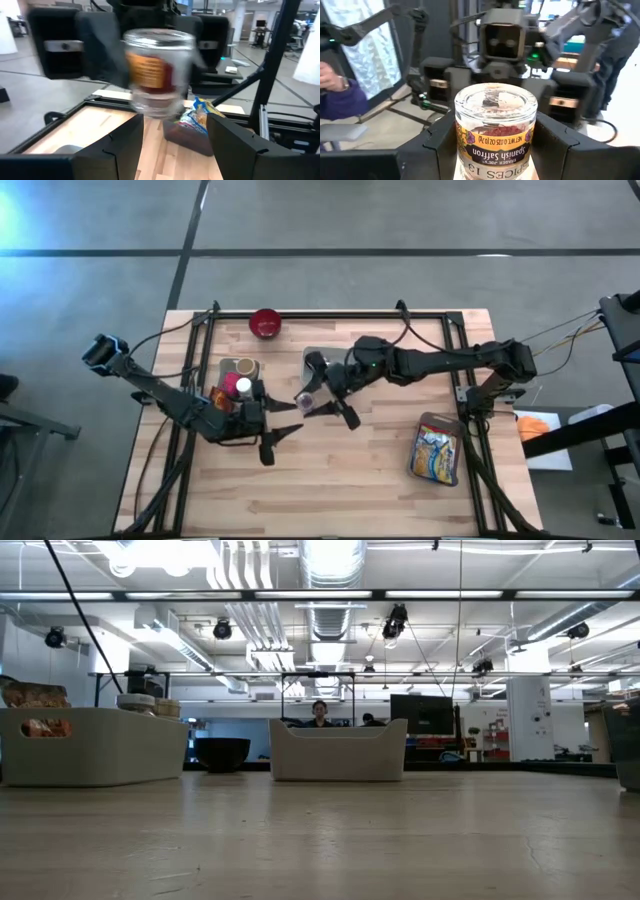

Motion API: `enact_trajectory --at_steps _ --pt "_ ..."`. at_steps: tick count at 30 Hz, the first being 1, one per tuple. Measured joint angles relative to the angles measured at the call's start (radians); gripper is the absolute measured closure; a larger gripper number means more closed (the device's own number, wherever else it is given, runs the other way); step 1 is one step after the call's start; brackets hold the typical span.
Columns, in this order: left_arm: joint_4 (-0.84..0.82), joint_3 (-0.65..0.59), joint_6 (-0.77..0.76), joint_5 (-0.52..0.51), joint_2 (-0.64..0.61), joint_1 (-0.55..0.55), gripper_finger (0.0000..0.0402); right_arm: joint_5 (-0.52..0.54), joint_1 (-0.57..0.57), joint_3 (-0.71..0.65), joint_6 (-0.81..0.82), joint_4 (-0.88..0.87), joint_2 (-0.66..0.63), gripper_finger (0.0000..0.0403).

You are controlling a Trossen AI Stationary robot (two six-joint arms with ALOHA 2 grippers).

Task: Pick & Place Food Item
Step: Put the brown seasoning bottle into the left gray bin

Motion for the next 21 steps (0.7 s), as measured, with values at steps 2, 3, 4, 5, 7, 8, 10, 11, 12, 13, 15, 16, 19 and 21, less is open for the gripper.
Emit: enact_trajectory --at_steps 2,3,4,5,7,8,10,11,12,13,15,16,19,21 --pt "0.011 0.0 0.013 -0.017 0.0 0.0 0.0181 -0.003 0.004 0.001 -0.002 0.01 0.006 0.0218" --pt "0.016 0.0 0.018 -0.026 0.0 0.0 0.0181 -0.007 0.005 0.002 -0.003 0.017 0.01 0.0218" --pt "0.021 0.0 0.021 -0.029 0.0 0.0 0.0181 -0.008 0.006 0.002 -0.002 0.018 0.012 0.0218" --pt "0.024 0.0 0.022 -0.035 0.0 0.0 0.0181 -0.008 0.005 0.002 0.0 0.018 0.013 0.0218" --pt "0.028 0.0 0.022 -0.035 0.0 0.002 0.0181 -0.006 0.005 0.002 -0.003 0.018 0.014 0.0218" --pt "0.028 0.0 0.021 -0.036 0.0 0.006 0.0181 -0.006 0.005 0.002 -0.003 0.024 0.014 0.0218" --pt "0.028 0.0 0.018 -0.04 0.0 0.013 0.0181 -0.005 0.008 0.002 -0.002 0.043 0.013 0.0218" --pt "0.027 0.0 0.018 -0.034 0.0 0.018 0.0181 -0.004 0.011 0.002 -0.001 0.051 0.013 0.0218" --pt "0.028 0.0 0.017 -0.034 0.001 0.02 0.0181 -0.005 0.011 0.002 -0.001 0.055 0.013 0.0218" --pt "0.031 0.0 0.017 -0.038 0.004 0.022 0.0181 -0.007 0.011 0.003 -0.002 0.059 0.013 0.0218" --pt "0.045 0.0 0.017 -0.037 0.01 0.026 0.0181 -0.01 0.011 0.003 -0.004 0.061 0.013 0.0218" --pt "0.048 0.0 0.017 -0.037 0.014 0.028 0.0181 -0.012 0.011 0.003 -0.005 0.062 0.013 0.0218" --pt "0.058 0.0 0.017 -0.034 0.02 0.036 0.0181 -0.015 0.011 0.002 -0.005 0.063 0.013 0.0218" --pt "0.058 0.0 0.017 -0.029 0.021 0.04 0.0181 -0.018 0.011 0.002 -0.005 0.062 0.013 0.0218"
